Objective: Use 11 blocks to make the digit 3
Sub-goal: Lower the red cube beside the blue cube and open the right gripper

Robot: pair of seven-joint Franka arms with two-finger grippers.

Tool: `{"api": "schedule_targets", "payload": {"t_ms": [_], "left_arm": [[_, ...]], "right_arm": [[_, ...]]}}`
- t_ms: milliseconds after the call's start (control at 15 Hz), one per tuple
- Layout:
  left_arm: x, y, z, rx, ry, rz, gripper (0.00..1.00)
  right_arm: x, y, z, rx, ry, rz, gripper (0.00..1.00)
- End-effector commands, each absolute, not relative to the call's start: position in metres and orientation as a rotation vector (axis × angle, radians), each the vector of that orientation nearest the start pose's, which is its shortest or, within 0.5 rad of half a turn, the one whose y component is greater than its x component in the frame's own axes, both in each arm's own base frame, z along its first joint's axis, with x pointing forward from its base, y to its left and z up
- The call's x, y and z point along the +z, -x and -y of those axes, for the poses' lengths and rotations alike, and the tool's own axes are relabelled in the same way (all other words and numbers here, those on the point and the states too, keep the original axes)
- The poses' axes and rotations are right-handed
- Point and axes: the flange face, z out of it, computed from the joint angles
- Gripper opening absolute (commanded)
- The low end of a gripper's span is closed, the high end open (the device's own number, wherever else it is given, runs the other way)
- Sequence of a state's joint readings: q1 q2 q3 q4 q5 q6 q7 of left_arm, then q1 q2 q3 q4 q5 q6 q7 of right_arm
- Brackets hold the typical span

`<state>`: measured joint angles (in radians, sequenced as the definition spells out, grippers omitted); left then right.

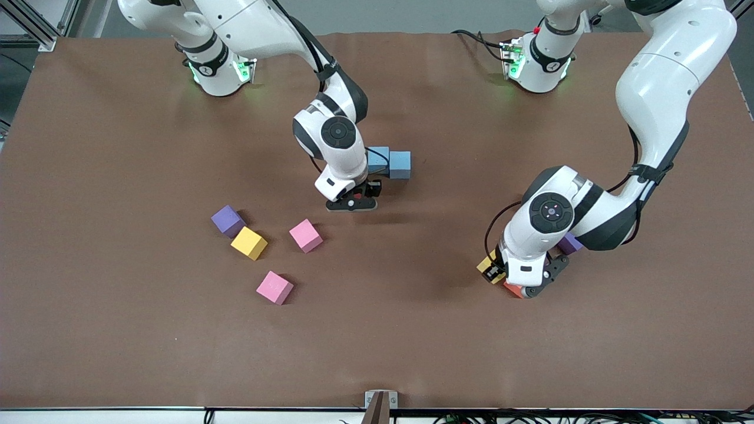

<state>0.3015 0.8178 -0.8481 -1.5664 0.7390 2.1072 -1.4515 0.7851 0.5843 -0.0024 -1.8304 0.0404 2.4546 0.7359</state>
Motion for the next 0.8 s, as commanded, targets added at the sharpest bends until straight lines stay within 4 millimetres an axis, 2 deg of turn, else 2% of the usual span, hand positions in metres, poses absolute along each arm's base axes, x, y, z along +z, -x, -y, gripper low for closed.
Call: {"api": "schedule_targets", "payload": {"t_ms": [0,732], "left_arm": [[0.2848,-0.6546,0.2442,-0.105,2.946,1.075,0.41],[0.2856,-0.6542,0.2452,-0.105,2.947,1.075,0.41]], "right_arm": [[0.2190,-0.4546,-0.4564,-0.006,3.095,-0.001,0.05],[0.2158,-0.4564,-0.4526,-0.001,3.100,-0.009,0.05]]}}
